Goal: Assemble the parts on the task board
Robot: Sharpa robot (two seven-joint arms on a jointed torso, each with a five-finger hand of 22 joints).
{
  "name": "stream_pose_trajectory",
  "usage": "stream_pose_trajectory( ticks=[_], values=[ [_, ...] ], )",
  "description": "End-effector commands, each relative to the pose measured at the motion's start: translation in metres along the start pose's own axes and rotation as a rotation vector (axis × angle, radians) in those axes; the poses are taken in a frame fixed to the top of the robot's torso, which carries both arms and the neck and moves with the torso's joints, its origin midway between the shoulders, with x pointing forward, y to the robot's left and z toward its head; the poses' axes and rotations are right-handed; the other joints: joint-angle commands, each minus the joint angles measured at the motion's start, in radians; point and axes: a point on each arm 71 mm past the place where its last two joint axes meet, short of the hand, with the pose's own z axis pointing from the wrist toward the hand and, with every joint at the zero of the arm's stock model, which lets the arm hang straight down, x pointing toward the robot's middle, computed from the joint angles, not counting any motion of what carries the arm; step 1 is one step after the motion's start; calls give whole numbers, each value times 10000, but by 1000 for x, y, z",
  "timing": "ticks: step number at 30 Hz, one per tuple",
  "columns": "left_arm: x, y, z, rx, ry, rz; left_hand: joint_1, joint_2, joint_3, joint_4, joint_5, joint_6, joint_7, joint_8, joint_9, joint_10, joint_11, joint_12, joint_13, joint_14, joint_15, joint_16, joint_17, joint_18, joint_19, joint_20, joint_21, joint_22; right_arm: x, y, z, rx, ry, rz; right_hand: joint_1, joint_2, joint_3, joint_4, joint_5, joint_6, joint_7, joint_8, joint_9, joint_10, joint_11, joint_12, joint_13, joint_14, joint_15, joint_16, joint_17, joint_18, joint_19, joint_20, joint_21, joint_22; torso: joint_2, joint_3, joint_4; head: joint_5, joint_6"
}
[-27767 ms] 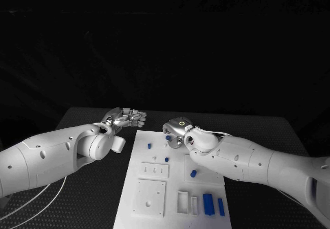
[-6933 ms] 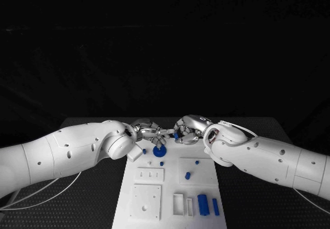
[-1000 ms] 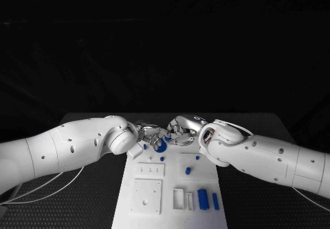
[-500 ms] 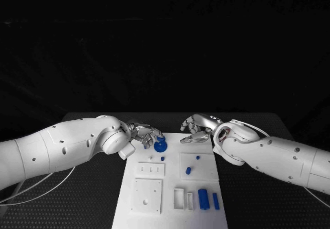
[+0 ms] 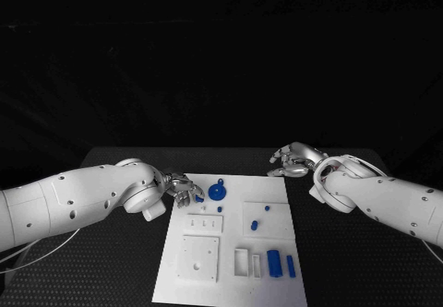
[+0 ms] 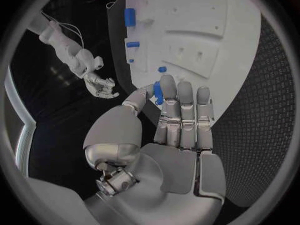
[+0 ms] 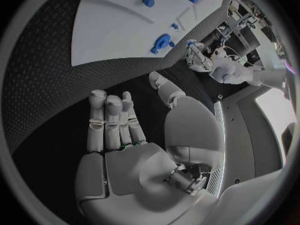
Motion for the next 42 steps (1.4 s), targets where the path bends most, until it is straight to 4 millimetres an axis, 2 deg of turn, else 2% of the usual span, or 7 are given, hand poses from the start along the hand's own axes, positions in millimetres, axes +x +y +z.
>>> stream_pose_trajectory(
  ticks=[1,4,7,10,18,29,42],
  values=[
    [5,4,-1,-324,5,1005,-43,13,594,-568,-70,634,-574,85,171,-12,-161,85,30,46,-22,78,19,-153,80,-671,110,240,-4,1,1,-43,-61,678,-7,94,-6,63,85,-141,151,54,0,-60,-20,11,-23,-62,-19,-38,-20,449,-91,16,-37,62,3,7,30,22,-152],
    [6,2,-2,-279,-84,1306,-68,13,595,-564,-86,648,-581,90,193,-10,-166,114,39,51,-29,99,21,-153,77,-681,141,237,-9,3,2,-68,-222,899,-29,100,-21,119,179,-140,151,64,1,-61,-20,30,-53,-62,-19,-33,-37,449,-89,30,-46,70,-7,19,25,52,-237],
    [9,-1,-2,-237,-201,1566,-122,9,596,-559,-99,695,-597,110,236,19,-176,178,59,72,-42,144,28,-153,84,-698,200,233,-14,5,3,-117,-406,1081,-28,105,-32,156,298,-137,149,75,3,-65,-22,49,-87,-72,-20,-35,-59,449,-102,41,-63,80,-11,8,22,81,-344],
    [13,-4,-1,-179,-211,1797,-209,0,611,-552,-113,792,-632,152,316,81,-189,298,94,115,-69,229,42,-153,99,-733,297,228,-19,6,5,-32,-676,1230,-23,105,-35,182,356,-142,150,82,2,-82,-20,45,-130,-108,-18,-74,-100,449,-149,60,-107,79,-9,-6,44,28,-417],
    [21,-11,0,-112,-528,2402,-324,6,637,-526,-180,879,-660,180,401,136,-182,413,117,148,-86,310,46,-153,111,-764,401,222,-22,7,7,26,-754,1634,-32,16,2,354,401,-252,182,126,8,-195,12,-712,-1147,-411,21,-1074,-1039,449,-647,411,-953,-225,-14,-3,33,-14,-614],
    [33,-18,4,-52,-515,2749,-525,22,725,-519,-186,1078,-785,411,734,262,-270,934,260,297,-222,719,115,-152,209,-917,802,223,-19,15,8,-129,-624,1719,-21,8,-51,379,410,-306,208,143,6,-287,42,-948,-1562,-492,57,-1312,-1297,449,-729,526,-1259,-319,-5,7,10,2,-806],
    [41,-18,9,-89,-659,3104,-557,35,753,-518,-188,1084,-806,488,806,247,-289,1077,289,311,-255,811,105,-151,216,-956,906,220,-18,17,8,-169,-546,1741,-8,32,-57,383,496,-311,210,151,6,-286,44,-962,-1637,-495,59,-1317,-1323,449,-722,540,-1297,-322,-4,-4,12,20,-908]
  ],
)
